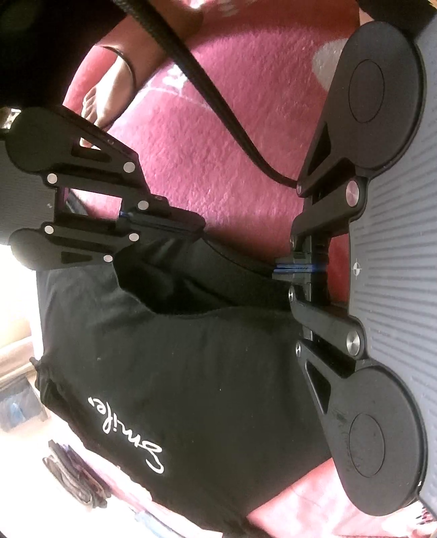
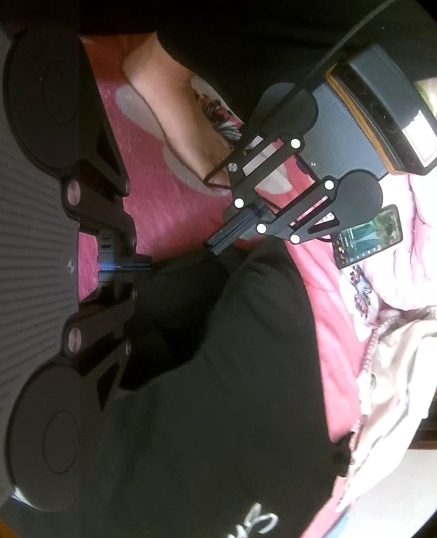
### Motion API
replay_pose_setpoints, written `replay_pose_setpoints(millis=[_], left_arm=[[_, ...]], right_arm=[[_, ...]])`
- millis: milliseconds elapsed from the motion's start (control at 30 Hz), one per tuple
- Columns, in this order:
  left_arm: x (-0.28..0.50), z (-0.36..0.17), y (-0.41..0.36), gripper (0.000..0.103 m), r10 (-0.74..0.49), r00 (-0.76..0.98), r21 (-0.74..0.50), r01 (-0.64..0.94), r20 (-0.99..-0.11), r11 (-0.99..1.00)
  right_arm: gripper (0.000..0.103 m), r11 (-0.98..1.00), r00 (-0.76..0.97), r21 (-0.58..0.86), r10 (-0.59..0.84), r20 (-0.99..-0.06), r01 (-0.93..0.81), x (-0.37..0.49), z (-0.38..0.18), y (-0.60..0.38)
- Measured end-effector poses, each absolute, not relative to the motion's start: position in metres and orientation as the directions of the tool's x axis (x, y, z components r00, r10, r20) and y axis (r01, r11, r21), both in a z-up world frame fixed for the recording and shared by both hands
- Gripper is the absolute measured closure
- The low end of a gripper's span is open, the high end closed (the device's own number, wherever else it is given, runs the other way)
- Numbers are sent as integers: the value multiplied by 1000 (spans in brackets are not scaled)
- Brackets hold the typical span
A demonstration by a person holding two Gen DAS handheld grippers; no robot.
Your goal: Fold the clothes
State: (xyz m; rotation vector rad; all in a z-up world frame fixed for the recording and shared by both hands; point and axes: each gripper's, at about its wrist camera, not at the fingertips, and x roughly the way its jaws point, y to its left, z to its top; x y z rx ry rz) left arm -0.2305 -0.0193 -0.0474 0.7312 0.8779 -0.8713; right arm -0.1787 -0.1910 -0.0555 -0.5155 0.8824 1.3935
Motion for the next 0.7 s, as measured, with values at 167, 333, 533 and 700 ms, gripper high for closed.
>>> replay_pose_setpoints(millis=[167,333,533,700], left_arm=[[-224,-56,-18,103,-318,326,159,877,-890,453],[-211,-60,-18,103,-303,311,127,856,-901,501],[-213,-49,10,95,-241,293,91,787,-925,610],[-204,-41,47,87,-171,331,72,609,-928,790]], right_arm=[[103,157,-78,219,614,-786,-963,-176,-58,-192],[103,162,-55,187,598,-800,-969,-179,-68,-187],[101,149,-27,145,600,-800,-978,-186,-62,-192],[101,143,-28,142,599,-800,-979,-185,-62,-190]])
